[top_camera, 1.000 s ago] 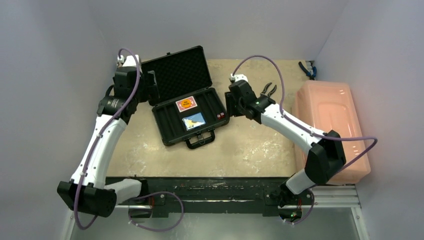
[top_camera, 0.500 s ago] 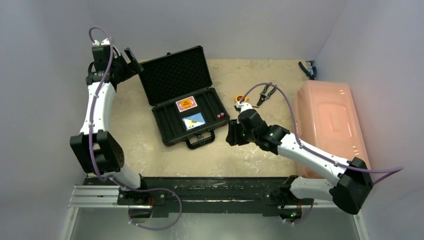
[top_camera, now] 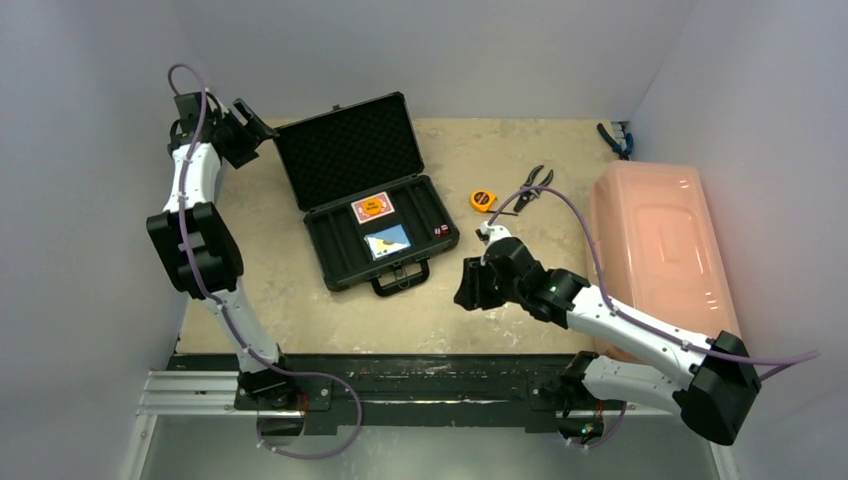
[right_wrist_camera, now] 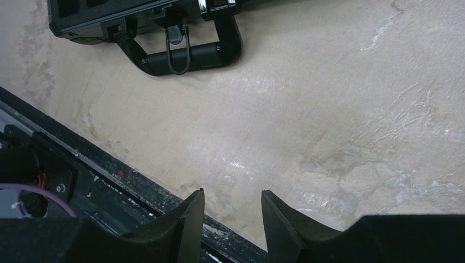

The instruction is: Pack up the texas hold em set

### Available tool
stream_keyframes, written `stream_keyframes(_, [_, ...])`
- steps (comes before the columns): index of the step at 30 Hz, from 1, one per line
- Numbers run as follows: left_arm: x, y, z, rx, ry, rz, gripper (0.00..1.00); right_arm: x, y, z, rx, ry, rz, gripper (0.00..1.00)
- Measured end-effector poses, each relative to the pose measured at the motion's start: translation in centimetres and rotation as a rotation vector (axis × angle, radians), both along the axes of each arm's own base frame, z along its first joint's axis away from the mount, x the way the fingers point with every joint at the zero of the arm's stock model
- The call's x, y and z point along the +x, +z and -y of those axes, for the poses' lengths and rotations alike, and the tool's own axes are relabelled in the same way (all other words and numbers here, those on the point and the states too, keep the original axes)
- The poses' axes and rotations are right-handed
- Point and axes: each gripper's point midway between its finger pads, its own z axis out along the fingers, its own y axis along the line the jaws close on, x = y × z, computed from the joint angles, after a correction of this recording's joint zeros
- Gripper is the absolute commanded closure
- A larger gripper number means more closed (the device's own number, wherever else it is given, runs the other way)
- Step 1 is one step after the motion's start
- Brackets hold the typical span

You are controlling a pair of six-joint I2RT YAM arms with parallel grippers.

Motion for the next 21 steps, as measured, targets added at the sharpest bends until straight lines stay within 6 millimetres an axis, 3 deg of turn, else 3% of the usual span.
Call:
stream_keyframes(5, [0.7,0.5,-0.3,-0.112,0.002,0.039,0.28,-0.2,-0.1,-0.2,0.004,0.007,-0.006,0.56])
stream_keyframes(14, [1.5,3.3,-3.8,-0.234,0.018,0.183,0.3,-0.5,-1.3,-0.8,-0.001,0.02,-0.039,0.59])
stream_keyframes(21, [2.0,2.1,-3.9,-0.225,0.028,0.143,0.33,-1.0,-1.8,-1.3,-0.007,0.042,-0.05,0.64])
